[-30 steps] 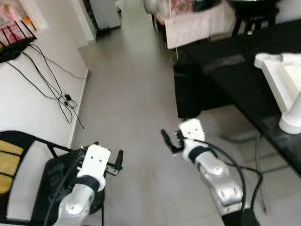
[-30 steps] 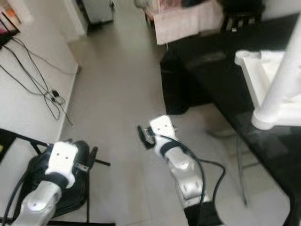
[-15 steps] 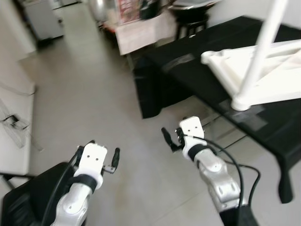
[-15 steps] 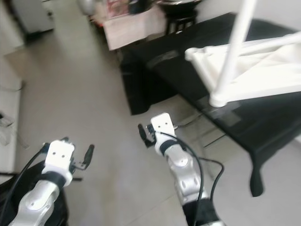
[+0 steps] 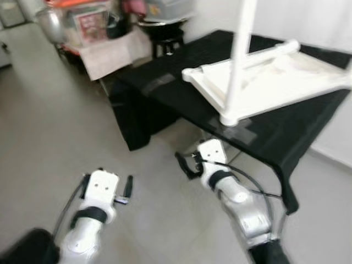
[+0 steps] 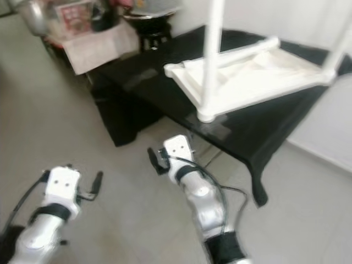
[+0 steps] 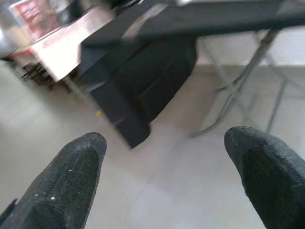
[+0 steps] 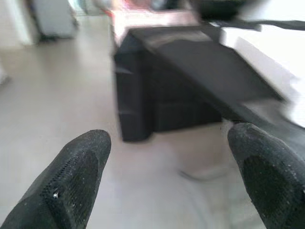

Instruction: Building children table

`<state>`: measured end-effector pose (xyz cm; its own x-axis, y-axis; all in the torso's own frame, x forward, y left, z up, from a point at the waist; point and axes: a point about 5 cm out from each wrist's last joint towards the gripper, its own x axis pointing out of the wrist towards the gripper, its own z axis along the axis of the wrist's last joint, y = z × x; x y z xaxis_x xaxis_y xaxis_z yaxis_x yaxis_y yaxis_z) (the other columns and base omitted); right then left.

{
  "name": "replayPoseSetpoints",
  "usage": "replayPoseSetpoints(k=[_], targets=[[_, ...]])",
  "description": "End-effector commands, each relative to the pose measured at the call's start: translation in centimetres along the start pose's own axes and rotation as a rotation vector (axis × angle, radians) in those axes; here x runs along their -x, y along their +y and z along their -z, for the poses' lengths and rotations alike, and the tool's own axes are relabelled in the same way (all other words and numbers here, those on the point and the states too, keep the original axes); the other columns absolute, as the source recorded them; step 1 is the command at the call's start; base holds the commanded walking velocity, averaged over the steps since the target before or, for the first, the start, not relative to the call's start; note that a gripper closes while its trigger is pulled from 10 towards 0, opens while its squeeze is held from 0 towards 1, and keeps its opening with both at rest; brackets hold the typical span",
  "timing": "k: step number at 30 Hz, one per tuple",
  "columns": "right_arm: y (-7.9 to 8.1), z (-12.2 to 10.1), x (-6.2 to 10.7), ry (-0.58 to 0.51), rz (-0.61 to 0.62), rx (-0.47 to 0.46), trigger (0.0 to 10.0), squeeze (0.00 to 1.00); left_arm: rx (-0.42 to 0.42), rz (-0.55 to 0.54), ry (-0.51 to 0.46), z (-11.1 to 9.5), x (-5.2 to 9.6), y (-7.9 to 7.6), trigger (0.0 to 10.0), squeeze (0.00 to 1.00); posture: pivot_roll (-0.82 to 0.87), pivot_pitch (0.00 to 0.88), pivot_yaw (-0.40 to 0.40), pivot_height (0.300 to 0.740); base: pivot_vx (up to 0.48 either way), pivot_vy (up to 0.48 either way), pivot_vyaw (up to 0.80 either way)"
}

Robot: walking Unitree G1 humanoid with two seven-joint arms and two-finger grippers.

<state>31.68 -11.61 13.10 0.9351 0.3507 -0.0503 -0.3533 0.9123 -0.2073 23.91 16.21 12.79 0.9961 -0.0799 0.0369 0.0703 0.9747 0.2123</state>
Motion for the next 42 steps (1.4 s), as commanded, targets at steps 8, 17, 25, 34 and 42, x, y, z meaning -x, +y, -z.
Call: replayPoseSetpoints(k=[8, 17, 25, 34, 42], targets=[[0.8, -0.5, -0.4, -0.019, -0.031, -0.021, 10.0, 0.00, 0.016, -0.015, 0.020, 0.8, 0.5, 0.6, 10.0, 0.00, -0.08, 0.059, 0.118, 0.740, 0.314, 0.000, 0.00], [0.8, -0.5, -0.6, -0.021, -0.042, -0.033, 10.0, 0.00, 0.014, -0.010, 0.015, 0.8, 0.3, 0.7, 10.0, 0.00, -0.07, 0.059, 0.118, 0.740, 0.345, 0.000, 0.00], [1.0, -0.5, -0.6, -0.022, -0.051, -0.032, 10.0, 0.00, 0.013, -0.010, 0.014, 0.8, 0.4, 0.7, 10.0, 0.00, -0.07, 0.055, 0.122, 0.740, 0.343, 0.000, 0.00], [1.3, -0.6, -0.6, -0.040, -0.095, -0.043, 10.0, 0.00, 0.011, -0.011, 0.013, 0.8, 0.4, 0.8, 10.0, 0.00, -0.06, 0.054, 0.120, 0.740, 0.331, 0.000, 0.00], [2.3, -1.2, -0.4, -0.088, -0.190, -0.005, 10.0, 0.00, 0.025, -0.021, 0.012, 0.8, 0.3, 0.9, 10.0, 0.00, -0.06, 0.052, 0.119, 0.740, 0.321, 0.000, 0.00]])
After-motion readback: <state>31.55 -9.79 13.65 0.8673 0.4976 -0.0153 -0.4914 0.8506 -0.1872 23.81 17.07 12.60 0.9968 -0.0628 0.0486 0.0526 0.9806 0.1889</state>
